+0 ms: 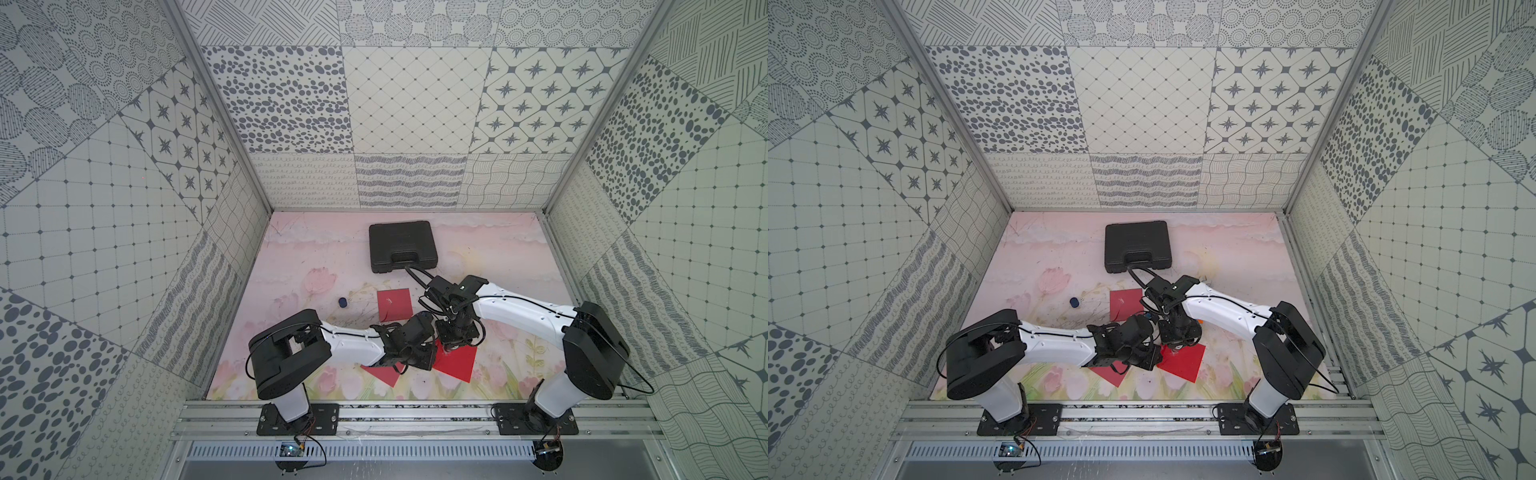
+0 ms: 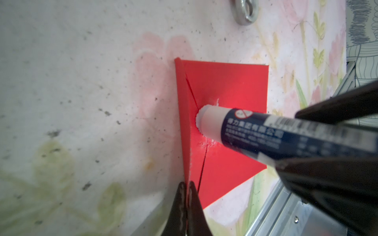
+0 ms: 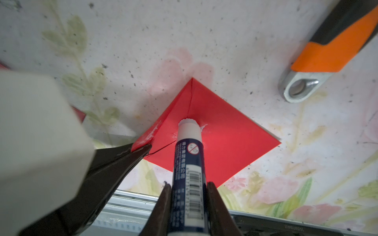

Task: Seal the envelope with a glue stick
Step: Apply the envelope at the center of the board.

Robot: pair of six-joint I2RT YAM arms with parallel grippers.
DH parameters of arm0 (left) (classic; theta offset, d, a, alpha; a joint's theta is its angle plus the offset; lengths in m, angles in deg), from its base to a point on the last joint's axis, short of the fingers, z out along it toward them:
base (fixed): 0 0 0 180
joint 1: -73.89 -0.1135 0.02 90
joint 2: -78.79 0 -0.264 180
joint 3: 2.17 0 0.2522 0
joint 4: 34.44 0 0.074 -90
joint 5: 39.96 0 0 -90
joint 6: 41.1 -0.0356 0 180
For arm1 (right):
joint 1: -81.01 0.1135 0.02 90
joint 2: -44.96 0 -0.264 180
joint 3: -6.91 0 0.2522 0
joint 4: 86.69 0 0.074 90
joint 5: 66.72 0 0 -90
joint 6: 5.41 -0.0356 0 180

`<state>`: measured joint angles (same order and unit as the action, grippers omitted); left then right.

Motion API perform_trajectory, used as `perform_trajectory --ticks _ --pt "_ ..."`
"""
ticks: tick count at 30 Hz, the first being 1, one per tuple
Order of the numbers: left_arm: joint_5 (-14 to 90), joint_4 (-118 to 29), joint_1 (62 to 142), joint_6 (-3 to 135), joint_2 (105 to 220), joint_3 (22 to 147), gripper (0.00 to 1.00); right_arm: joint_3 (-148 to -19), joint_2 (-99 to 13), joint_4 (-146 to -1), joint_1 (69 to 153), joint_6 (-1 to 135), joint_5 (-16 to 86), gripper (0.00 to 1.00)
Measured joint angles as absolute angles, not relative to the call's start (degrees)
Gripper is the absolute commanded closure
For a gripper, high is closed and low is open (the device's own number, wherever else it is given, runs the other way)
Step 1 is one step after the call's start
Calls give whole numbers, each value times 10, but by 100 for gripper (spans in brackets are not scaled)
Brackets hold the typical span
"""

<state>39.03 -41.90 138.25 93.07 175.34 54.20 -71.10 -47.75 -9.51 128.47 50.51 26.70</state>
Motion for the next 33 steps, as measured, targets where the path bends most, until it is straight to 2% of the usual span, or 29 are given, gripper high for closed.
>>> perform_trajectory --ticks 19,28,33 --pt "385 -419 1382 935 1753 542 100 -724 -493 -74 1312 521 283 100" --pt "385 -416 1382 937 1753 540 100 -733 -500 -65 1321 517 231 100" --pt "385 -416 1382 937 1753 540 100 -733 -500 -65 1320 520 235 100"
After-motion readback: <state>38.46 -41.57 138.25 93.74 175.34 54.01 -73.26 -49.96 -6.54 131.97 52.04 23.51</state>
